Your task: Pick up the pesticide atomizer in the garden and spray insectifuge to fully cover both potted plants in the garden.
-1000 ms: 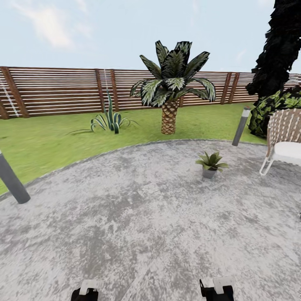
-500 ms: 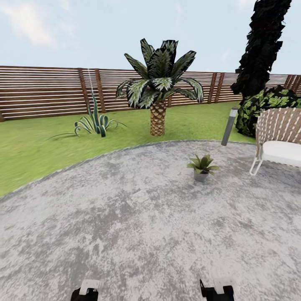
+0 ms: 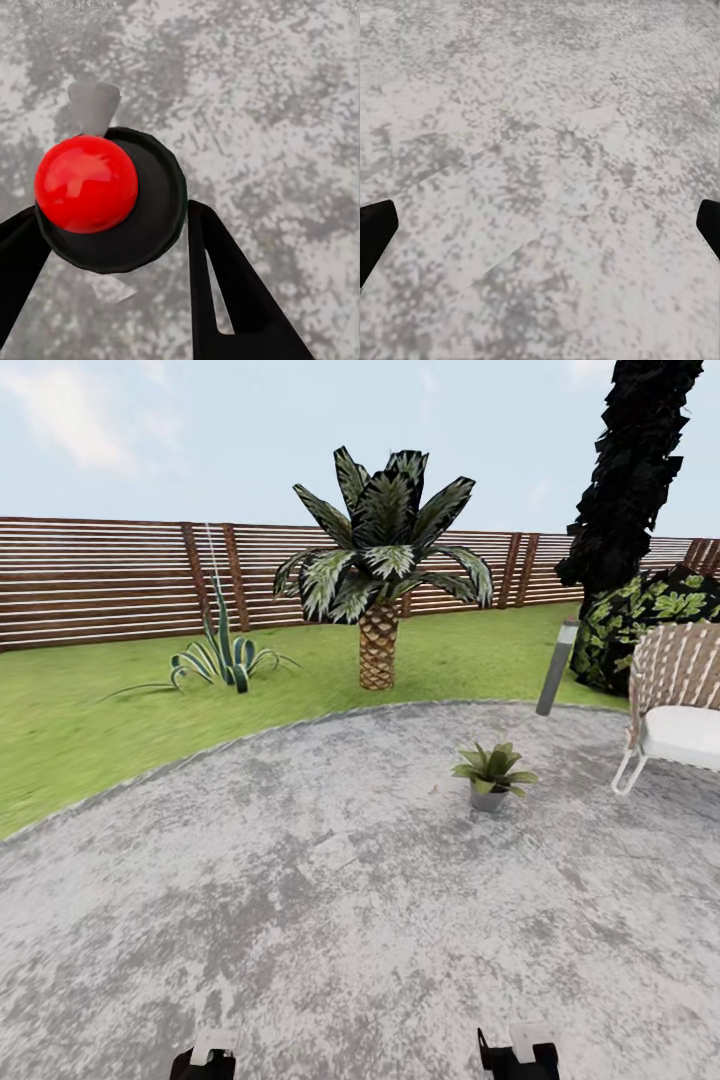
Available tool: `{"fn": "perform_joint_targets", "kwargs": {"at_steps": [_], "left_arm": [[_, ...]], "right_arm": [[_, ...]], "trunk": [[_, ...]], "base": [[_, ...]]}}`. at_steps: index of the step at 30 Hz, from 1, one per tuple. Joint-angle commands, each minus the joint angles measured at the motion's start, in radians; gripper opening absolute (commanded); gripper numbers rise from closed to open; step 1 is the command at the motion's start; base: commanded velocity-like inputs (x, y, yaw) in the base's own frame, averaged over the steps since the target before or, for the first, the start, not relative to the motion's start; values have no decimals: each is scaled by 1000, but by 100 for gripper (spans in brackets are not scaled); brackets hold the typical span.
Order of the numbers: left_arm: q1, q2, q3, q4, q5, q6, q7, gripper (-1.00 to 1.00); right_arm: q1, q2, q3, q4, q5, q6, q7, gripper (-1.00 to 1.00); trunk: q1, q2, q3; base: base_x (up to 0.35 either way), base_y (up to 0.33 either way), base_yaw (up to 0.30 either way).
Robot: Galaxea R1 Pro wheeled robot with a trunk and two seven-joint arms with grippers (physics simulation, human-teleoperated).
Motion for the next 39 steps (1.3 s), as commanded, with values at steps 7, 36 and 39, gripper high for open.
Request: {"fn": "perform_joint_targets", "kwargs": {"at_steps": [7, 36, 39], "left_arm": [[-1, 0, -7, 1, 10, -3, -3, -100], [-1, 0, -7, 1, 9, -3, -3, -100], [-1, 0, -7, 1, 9, -3, -3, -100]], "right_arm": [[-1, 1, -7, 1, 11, -3, -4, 100], [-1, 1, -7, 1, 11, -3, -4, 100], [-1, 1, -7, 1, 11, -3, -4, 100]], "trunk": [[0, 0, -1], [0, 0, -1], [0, 0, -1]], "base": [[334, 0, -110], [334, -40, -87], [334, -96, 0]]}}
